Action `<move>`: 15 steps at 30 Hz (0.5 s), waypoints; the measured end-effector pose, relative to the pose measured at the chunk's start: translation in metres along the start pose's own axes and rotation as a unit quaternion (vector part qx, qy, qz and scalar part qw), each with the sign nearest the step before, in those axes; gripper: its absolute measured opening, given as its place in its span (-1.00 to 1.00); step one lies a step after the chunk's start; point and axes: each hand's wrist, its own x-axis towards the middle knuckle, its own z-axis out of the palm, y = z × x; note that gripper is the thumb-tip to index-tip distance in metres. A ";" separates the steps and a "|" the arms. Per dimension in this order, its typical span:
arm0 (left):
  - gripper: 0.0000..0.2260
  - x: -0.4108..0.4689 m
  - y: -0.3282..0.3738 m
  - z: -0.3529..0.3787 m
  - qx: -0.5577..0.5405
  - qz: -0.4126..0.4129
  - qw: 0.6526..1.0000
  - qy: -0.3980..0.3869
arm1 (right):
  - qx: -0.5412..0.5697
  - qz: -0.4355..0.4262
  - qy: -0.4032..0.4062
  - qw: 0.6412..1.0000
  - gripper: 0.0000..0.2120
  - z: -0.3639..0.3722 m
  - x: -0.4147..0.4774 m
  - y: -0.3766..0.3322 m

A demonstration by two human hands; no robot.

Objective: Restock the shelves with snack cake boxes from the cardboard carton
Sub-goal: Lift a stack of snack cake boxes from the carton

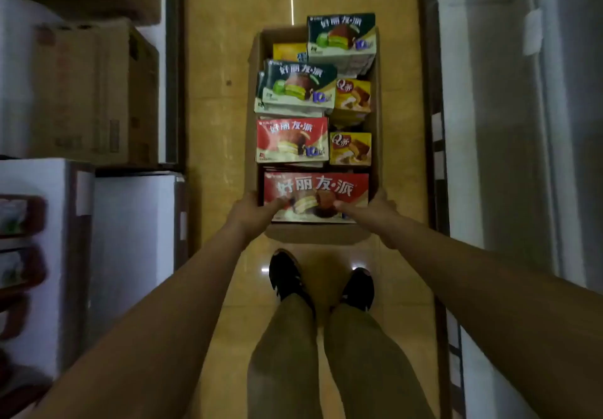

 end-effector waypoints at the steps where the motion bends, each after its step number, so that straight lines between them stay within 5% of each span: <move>1: -0.35 0.005 -0.002 0.005 -0.006 -0.002 1.000 -0.004 | -0.003 0.007 0.002 1.000 0.17 0.003 0.007 0.006; 15: -0.04 0.090 -0.054 0.032 -0.106 -0.084 0.991 -0.023 | 0.133 0.034 0.036 0.990 0.56 0.029 0.096 0.056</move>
